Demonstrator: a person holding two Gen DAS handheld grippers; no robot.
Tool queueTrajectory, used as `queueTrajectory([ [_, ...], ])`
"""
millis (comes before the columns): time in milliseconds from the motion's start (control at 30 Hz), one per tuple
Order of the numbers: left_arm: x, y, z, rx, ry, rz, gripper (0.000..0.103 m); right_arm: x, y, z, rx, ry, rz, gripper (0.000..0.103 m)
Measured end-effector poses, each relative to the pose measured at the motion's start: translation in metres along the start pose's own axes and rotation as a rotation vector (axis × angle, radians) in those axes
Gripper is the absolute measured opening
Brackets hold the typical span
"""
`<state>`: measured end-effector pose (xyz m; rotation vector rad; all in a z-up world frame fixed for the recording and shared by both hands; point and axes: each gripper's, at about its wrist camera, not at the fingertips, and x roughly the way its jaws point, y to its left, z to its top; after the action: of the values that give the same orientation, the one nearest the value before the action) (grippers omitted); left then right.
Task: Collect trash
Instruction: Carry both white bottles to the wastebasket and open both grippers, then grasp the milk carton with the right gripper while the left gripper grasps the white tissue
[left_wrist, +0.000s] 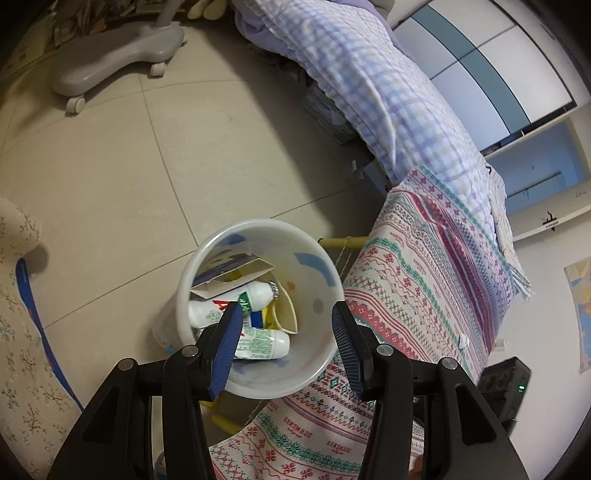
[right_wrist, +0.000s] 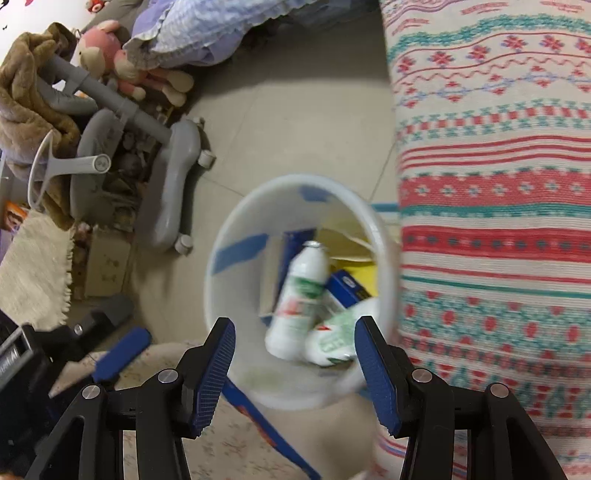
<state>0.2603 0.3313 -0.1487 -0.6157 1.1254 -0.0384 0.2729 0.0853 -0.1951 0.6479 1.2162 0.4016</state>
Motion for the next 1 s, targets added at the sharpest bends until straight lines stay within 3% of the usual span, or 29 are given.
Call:
queueTrajectory([
  [167, 0.005, -0.021, -0.005, 0.058, 0.009, 0.000, 0.053, -0.033, -0.017, 0.002, -0.030, -0.015, -0.043, 0.059],
  [400, 0.026, -0.079, -0.026, 0.193, 0.050, -0.002, 0.053, -0.099, -0.053, 0.010, -0.032, -0.059, -0.119, 0.059],
  [633, 0.056, -0.154, -0.057, 0.324, 0.080, -0.002, 0.056, -0.187, -0.114, 0.025, 0.041, -0.133, -0.275, 0.067],
  [767, 0.075, -0.200, -0.083, 0.413, 0.098, 0.001, 0.059, -0.255, -0.173, 0.038, 0.178, -0.209, -0.325, 0.070],
  [900, 0.102, -0.250, -0.112, 0.493, 0.122, 0.011, 0.060, -0.331, -0.245, 0.050, 0.371, -0.342, -0.319, 0.079],
  [1000, 0.116, -0.274, -0.129, 0.523, 0.134, 0.015, 0.060, -0.372, -0.298, 0.050, 0.505, -0.420, -0.363, 0.082],
])
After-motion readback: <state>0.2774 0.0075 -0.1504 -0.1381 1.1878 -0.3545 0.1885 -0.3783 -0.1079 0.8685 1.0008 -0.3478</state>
